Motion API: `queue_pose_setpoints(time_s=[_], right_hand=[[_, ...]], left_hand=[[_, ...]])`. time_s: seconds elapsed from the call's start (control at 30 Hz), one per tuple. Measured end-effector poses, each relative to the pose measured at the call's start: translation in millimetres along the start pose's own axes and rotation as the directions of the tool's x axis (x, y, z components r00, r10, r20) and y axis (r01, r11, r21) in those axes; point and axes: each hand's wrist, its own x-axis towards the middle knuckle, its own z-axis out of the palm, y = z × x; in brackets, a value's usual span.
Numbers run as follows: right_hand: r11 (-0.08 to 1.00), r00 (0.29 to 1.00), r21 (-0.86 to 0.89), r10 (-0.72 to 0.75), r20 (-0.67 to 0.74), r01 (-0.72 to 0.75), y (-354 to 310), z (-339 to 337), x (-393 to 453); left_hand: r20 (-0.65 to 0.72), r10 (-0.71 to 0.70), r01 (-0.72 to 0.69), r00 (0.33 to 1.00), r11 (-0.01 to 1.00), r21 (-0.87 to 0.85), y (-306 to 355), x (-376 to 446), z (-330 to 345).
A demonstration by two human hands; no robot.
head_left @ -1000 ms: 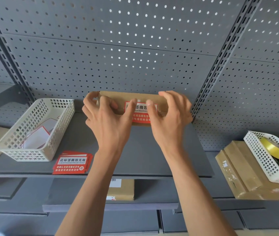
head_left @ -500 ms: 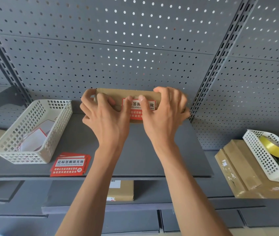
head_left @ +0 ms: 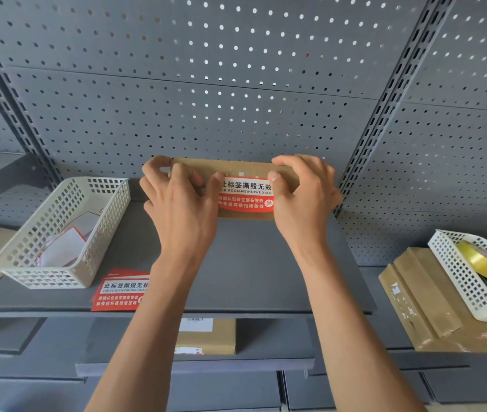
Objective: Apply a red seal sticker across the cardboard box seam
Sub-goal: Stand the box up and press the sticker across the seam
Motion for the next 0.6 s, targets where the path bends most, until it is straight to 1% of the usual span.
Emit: queue_pose_setpoints(time_s=[0.2,0.37,0.5,0.6], right_hand=[[1.0,0.999,0.005,0.009,0.038,-0.009,-1.8,-2.7,4.3],[1.0,0.999,0.021,0.019,0.033,-0.02,-5.1,-1.7,9.4],[0.999,1.0,0.027,0.017,0.019,-0.018,-5.7,-0.5,11.6],[1.0,0.998,-0.021,0.003,0.057,-0.001,-4.5,-2.3,16.5]], left_hand=[[0.034,-0.015,0.015,0.999,1.0,-0.006,2.2,4.7,-0.7],[0.009,-0.026,0.026,1.0,1.0,0.007,7.0,11.0,-0.1],[-0.007,-0.006,0.007,1.0,0.999,0.048,8.1,14.5,1.3],[0.024,0.026,-0.028,0.999,0.997,0.076,6.2,17.6,2.0]])
